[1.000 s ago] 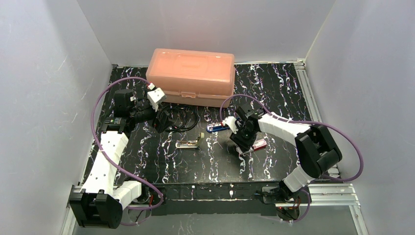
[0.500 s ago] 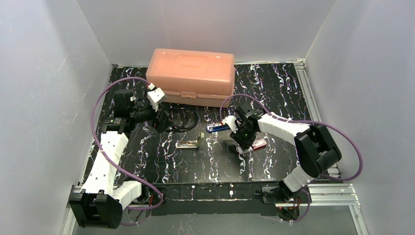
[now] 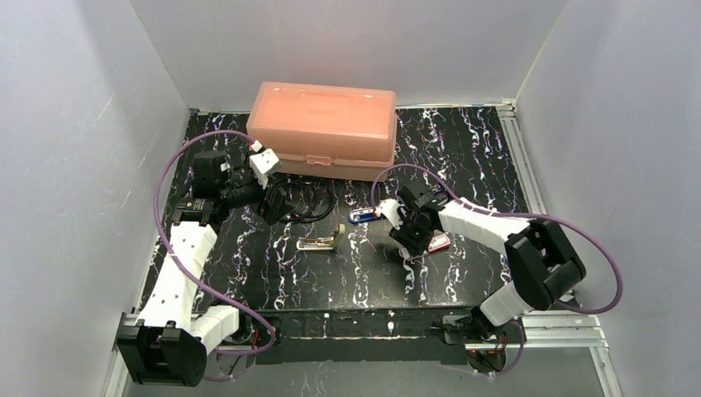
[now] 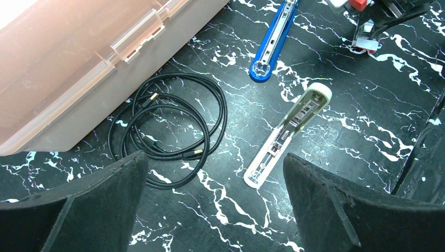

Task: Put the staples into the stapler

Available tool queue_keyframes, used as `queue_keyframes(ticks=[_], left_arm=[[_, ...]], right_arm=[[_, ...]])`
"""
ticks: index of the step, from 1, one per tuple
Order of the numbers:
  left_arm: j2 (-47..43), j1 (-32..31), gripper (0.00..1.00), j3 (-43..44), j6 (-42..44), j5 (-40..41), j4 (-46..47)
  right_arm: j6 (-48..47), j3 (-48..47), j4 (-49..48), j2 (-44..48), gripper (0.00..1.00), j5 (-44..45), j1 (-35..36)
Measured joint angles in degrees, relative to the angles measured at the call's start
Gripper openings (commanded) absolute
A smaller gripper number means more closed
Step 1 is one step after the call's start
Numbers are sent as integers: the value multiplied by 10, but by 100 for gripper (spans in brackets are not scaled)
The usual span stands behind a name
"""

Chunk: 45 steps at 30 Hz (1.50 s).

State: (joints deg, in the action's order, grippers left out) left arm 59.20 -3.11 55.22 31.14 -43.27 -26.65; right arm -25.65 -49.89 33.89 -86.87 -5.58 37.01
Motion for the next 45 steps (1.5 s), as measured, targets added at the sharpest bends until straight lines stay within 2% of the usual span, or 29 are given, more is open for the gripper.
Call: queue_keyframes(ticks=[6,13,28,34,43,45], left_arm=[[0,0,99,0,0,0,0],[4,-1,99,1,0,0,0],[4,-2,99,10,-3,0,0],[6,-4,99,10,-42,11,18],[15,-4,98,10,-103,46,62],[15,-4,99,10,-107,50,67]], right_arm=[[-5,6,-5,7,25,12,7],[-16,6,-5,26,18,14,6],[-44,-29,24,48,16,-47,6],[-45,-59,22,47,17,-85,12],[-29,-70,-34,-23,19,-121,76],[-28,-70,-46,-38,22,-124,88]])
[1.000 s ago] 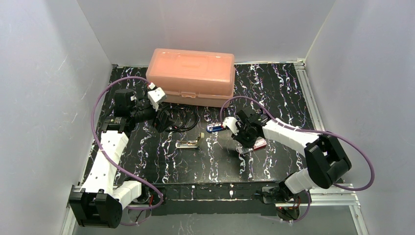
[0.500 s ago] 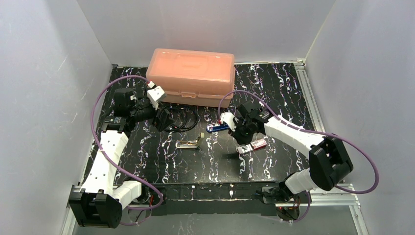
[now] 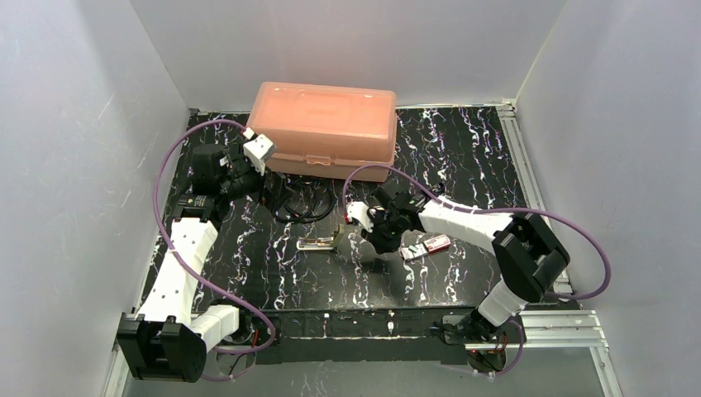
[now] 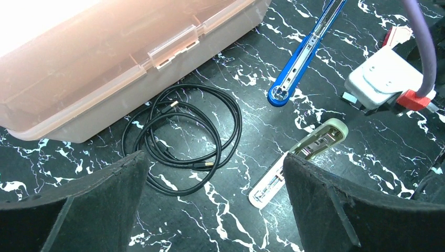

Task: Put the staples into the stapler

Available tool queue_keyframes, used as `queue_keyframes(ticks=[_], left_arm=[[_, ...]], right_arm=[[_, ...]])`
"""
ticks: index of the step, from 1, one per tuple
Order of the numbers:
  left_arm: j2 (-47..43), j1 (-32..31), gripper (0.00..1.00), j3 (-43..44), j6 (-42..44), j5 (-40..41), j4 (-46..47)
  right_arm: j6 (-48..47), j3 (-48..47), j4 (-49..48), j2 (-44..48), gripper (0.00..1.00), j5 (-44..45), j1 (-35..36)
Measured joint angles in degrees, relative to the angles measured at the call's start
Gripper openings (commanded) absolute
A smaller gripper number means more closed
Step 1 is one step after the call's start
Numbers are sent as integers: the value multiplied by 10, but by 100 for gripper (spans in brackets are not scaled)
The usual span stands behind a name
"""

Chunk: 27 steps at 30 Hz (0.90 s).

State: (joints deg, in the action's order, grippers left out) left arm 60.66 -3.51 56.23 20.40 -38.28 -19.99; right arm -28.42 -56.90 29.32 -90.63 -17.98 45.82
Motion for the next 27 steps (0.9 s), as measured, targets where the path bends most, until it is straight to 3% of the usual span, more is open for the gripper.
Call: queue_keyframes(ticks=[9,14,27], left_arm=[[0,0,99,0,0,3,4],[0,0,98,0,0,3,7],[0,0,99,0,0,3,7]], right_arm=[[8,7,-38,-5,50,19,7],[39,22,-56,14,60,60,7],[105,34,-70,10,61,127,5]])
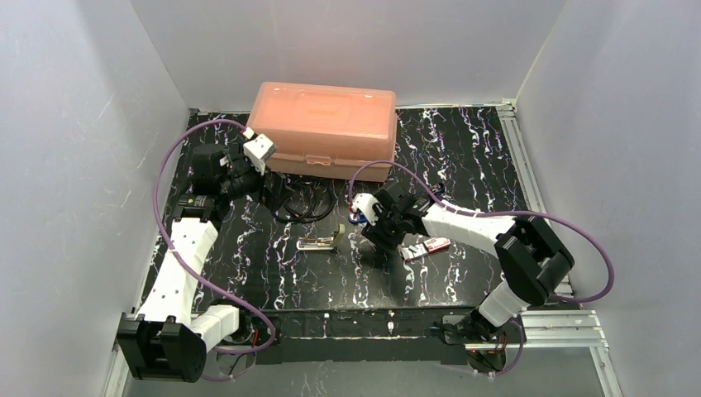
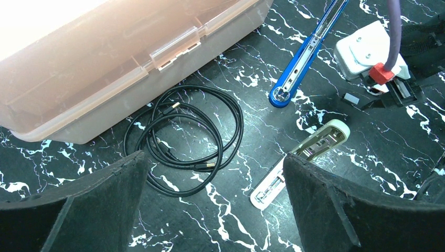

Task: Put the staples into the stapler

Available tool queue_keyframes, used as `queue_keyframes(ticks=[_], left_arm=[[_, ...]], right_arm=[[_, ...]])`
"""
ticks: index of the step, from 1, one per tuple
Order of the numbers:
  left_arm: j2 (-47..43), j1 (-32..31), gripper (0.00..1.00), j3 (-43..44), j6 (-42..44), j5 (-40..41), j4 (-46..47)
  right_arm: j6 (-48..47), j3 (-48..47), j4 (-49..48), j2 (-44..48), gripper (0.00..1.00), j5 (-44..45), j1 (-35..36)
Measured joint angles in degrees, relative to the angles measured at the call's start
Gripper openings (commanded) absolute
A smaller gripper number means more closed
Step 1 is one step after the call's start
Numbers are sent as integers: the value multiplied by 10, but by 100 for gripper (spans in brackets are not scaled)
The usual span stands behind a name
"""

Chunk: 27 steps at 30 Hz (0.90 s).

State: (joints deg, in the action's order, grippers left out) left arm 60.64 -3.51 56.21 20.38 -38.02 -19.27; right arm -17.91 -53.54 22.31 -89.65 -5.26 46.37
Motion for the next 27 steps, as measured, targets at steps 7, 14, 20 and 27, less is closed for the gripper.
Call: queue_keyframes(ticks=[7,14,20,27], left_arm=[[0,0,98,0,0,0,0],[0,0,98,0,0,0,0],[0,0,98,0,0,0,0],[0,0,98,0,6,0,0]], right_arm=[[7,0,0,-24,55,2,-5],[13,0,-2,-40,44,-2,-6],[15,0,-4,-41,33,-5,-7],[11,0,-5,-41,30,-2,-8]])
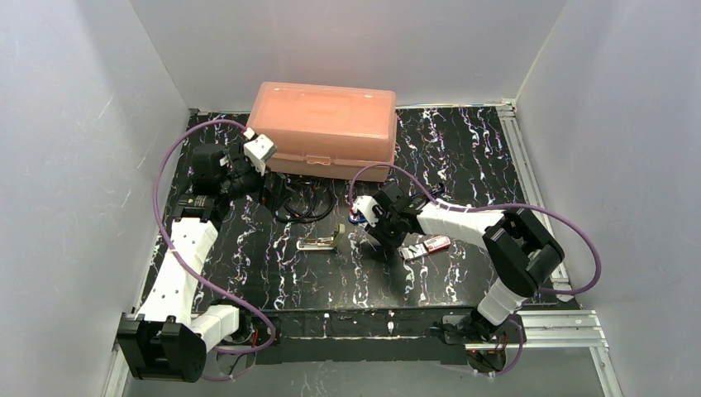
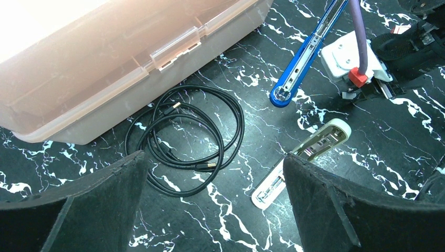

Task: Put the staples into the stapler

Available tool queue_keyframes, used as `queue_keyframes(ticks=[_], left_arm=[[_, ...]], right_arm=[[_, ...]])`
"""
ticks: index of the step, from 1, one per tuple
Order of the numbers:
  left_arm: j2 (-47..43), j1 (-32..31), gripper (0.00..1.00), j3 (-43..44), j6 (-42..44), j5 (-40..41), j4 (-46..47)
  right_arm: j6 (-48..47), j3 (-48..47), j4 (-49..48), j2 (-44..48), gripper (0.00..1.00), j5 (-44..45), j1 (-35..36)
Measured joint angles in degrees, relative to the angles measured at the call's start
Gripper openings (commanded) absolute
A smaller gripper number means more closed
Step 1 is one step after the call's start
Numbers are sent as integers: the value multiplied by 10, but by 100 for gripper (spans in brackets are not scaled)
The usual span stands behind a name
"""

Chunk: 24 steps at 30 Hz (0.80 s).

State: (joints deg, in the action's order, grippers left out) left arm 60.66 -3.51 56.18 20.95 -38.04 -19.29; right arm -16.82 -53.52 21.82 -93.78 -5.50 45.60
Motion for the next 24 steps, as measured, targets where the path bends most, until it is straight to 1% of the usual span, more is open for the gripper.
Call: queue_keyframes(ticks=[5,8,14,20,24], left_arm=[[0,0,98,0,7,0,0],[0,0,98,0,9,-1,0],[0,0,99,0,11,-1,0],[0,0,98,-1,18,-1,-1],[0,0,98,-1,23,-8,-4]], right_arm=[[-8,0,1,0,35,5,0],[-14,0,1,0,35,5,0],[-16,0,0,0,28,5,-1],[-18,0,-2,-1,17,7,-4],[-25,0,-2,0,13,-2,-9]])
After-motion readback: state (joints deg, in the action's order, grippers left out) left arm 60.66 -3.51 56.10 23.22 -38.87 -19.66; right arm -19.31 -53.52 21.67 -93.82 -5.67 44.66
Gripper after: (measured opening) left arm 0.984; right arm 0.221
